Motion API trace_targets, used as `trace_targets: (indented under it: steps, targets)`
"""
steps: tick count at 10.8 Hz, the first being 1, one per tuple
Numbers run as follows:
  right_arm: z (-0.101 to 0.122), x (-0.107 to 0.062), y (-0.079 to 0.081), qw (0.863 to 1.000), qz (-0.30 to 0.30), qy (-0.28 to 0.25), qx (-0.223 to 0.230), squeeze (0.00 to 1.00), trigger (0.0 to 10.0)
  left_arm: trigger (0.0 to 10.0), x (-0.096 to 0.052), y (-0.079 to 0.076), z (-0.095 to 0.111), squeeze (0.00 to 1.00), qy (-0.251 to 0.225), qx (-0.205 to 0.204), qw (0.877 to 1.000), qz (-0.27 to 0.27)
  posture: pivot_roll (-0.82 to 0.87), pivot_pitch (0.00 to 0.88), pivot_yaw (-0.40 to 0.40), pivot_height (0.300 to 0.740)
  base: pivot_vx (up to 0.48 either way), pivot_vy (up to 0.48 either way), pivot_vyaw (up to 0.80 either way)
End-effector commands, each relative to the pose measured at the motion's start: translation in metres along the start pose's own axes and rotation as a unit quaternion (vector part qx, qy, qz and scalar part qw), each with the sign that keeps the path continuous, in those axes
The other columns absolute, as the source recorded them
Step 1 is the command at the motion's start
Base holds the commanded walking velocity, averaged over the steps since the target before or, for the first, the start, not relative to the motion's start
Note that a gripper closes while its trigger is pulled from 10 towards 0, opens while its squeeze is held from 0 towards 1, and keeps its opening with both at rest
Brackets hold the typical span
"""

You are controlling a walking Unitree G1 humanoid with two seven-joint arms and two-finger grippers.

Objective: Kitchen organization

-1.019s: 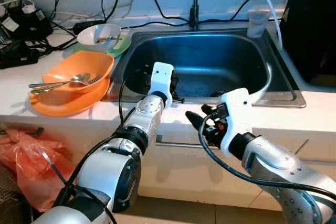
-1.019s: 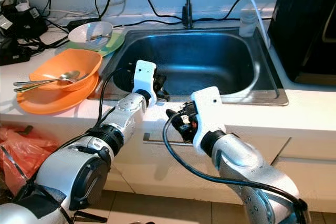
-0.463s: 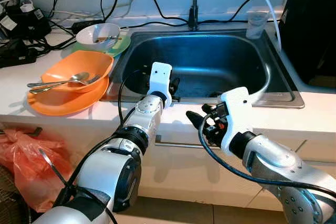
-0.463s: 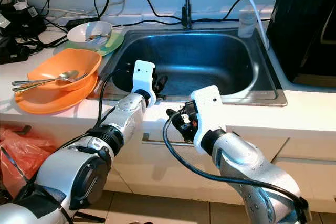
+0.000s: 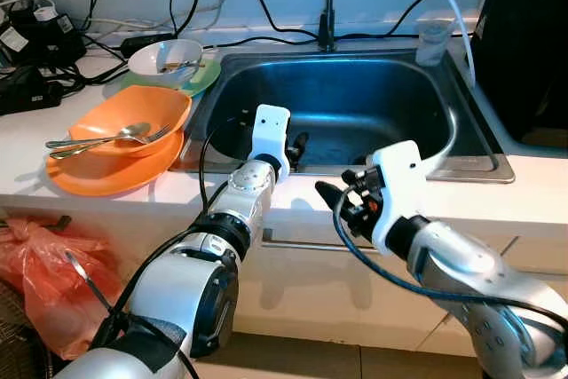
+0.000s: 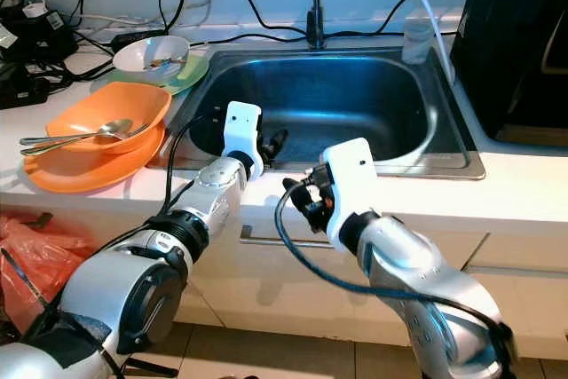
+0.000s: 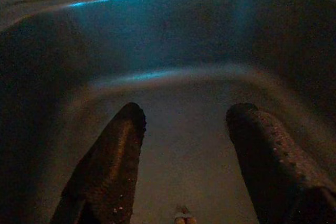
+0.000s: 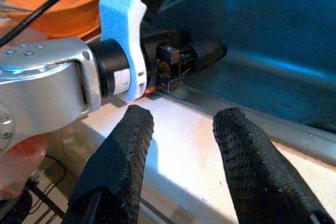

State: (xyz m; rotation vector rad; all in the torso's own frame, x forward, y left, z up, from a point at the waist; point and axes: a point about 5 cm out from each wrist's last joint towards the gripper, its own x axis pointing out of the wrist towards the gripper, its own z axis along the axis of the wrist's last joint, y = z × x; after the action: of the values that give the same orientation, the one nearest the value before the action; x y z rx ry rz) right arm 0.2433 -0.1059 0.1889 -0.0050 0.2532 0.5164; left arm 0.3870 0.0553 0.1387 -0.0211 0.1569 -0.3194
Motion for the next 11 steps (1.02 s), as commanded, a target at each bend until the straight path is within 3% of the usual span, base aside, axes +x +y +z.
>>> trace_targets:
  steps: [1, 3, 7, 9, 11]
  targets:
    - [0.005, 0.003, 0.0, 1.0, 0.002, -0.012, -0.006, 0.0, 10.0, 10.0, 0.003, 0.006, 0.02, 1.0, -0.034, 0.003, 0.999, 0.01, -0.29, 0.0, 0.137, 0.74, 0.0, 0.0, 0.0]
    - [0.007, 0.01, 0.0, 1.0, 0.004, -0.022, -0.009, 0.0, 10.0, 10.0, 0.002, 0.011, 0.035, 1.0, -0.082, -0.002, 0.997, 0.011, -0.27, 0.0, 0.142, 0.74, 0.0, 0.0, 0.0]
    - [0.011, 0.02, -0.005, 0.999, 0.006, -0.039, -0.017, 0.0, 10.0, 10.0, -0.006, 0.027, 0.028, 1.0, -0.107, -0.017, 0.994, 0.016, -0.21, 0.0, 0.145, 0.74, 0.0, 0.0, 0.0]
    - [0.013, 0.026, -0.008, 0.999, 0.005, -0.048, -0.024, 0.0, 10.0, 10.0, -0.015, 0.029, 0.036, 1.0, -0.165, 0.003, 0.986, 0.005, -0.18, 0.0, 0.141, 0.74, 0.0, 0.0, 0.0]
    - [0.013, 0.029, -0.012, 0.998, 0.005, -0.054, -0.027, 0.0, 10.0, 10.0, -0.037, 0.029, 0.057, 1.0, -0.255, 0.039, 0.966, 0.005, -0.13, 0.0, 0.125, 0.74, 0.0, 0.0, 0.0]
